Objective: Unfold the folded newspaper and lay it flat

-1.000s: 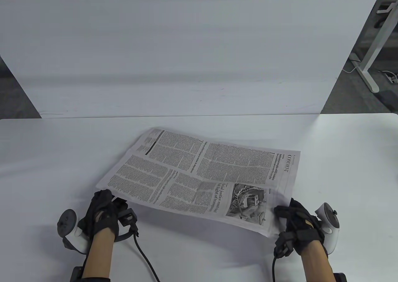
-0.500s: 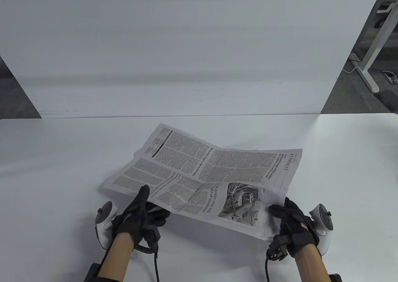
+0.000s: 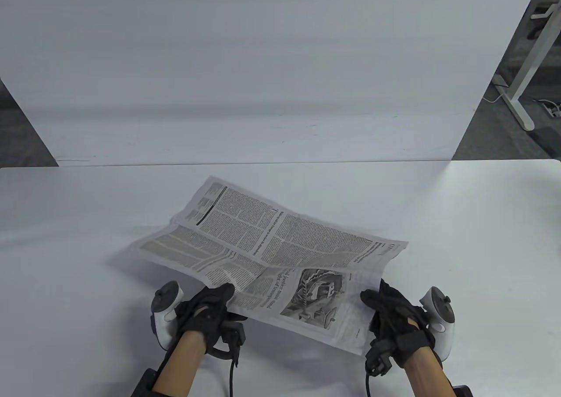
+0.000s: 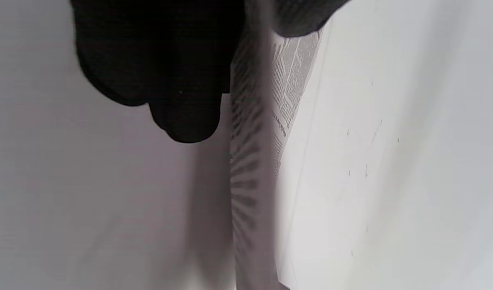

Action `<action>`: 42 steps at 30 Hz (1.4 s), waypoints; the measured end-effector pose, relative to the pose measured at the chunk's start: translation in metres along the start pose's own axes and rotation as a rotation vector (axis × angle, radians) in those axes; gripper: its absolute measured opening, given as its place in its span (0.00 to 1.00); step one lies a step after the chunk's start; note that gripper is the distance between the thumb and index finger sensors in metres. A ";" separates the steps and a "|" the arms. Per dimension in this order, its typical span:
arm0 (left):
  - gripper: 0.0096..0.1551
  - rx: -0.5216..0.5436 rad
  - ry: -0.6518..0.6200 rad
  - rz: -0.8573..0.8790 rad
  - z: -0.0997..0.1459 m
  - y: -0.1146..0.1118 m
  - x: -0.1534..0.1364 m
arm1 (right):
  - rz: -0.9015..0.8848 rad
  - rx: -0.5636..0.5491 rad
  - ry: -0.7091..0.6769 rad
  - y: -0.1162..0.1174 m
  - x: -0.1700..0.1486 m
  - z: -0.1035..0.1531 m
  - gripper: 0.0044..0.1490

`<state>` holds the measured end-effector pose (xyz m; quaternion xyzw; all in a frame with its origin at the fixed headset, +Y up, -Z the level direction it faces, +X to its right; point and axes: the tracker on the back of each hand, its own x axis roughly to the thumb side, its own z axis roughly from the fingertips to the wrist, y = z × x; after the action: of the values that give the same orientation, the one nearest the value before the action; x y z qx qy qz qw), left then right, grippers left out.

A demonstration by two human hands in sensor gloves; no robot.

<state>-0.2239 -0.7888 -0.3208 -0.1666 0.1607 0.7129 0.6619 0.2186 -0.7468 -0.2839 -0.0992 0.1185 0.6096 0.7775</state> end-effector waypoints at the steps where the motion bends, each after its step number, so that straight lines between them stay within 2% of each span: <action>1: 0.34 0.011 -0.002 -0.021 0.000 0.004 0.001 | 0.031 -0.050 -0.001 -0.004 0.001 0.001 0.48; 5: 0.33 0.074 -0.025 -0.146 -0.001 0.025 0.010 | 0.204 -0.282 -0.052 -0.026 0.012 0.006 0.52; 8: 0.33 0.070 -0.050 -0.169 -0.001 0.034 0.016 | 0.300 -0.388 -0.109 -0.035 0.021 0.009 0.52; 13: 0.32 0.048 -0.123 -0.236 0.000 0.041 0.027 | 0.391 -0.413 -0.194 -0.039 0.033 0.013 0.51; 15: 0.32 0.003 -0.166 -0.263 0.000 0.041 0.031 | 0.413 -0.392 -0.219 -0.039 0.036 0.013 0.52; 19: 0.32 -0.115 -0.293 -0.278 0.002 0.032 0.041 | 0.389 -0.267 -0.237 -0.039 0.036 0.007 0.54; 22: 0.32 -0.252 -0.377 -0.275 0.008 0.018 0.053 | 0.305 -0.157 -0.227 -0.040 0.036 0.004 0.57; 27: 0.32 -0.477 -0.500 -0.317 0.020 -0.005 0.067 | 0.241 -0.042 -0.211 -0.050 0.031 -0.006 0.57; 31: 0.32 -0.614 -0.528 -0.309 0.028 -0.020 0.071 | 0.175 0.007 -0.182 -0.056 0.024 -0.014 0.58; 35: 0.32 -0.759 -0.534 -0.267 0.035 -0.036 0.072 | 0.091 0.104 -0.134 -0.061 0.013 -0.024 0.63; 37: 0.31 -0.815 -0.526 -0.263 0.037 -0.042 0.072 | 0.045 0.202 -0.119 -0.058 0.007 -0.028 0.64; 38: 0.31 -0.846 -0.518 -0.266 0.038 -0.046 0.070 | 0.006 0.321 -0.134 -0.052 0.005 -0.031 0.63; 39: 0.31 -0.857 -0.512 -0.268 0.039 -0.049 0.069 | -0.010 0.371 -0.137 -0.050 0.004 -0.031 0.62; 41: 0.31 -0.877 -0.482 -0.298 0.037 -0.054 0.065 | -0.040 0.494 -0.160 -0.039 0.004 -0.032 0.57; 42: 0.31 -0.898 -0.463 -0.320 0.035 -0.056 0.062 | -0.031 0.564 -0.138 -0.032 0.005 -0.031 0.51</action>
<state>-0.1733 -0.7139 -0.3175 -0.2944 -0.3380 0.6199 0.6440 0.2486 -0.7593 -0.3147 0.1607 0.2286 0.5461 0.7897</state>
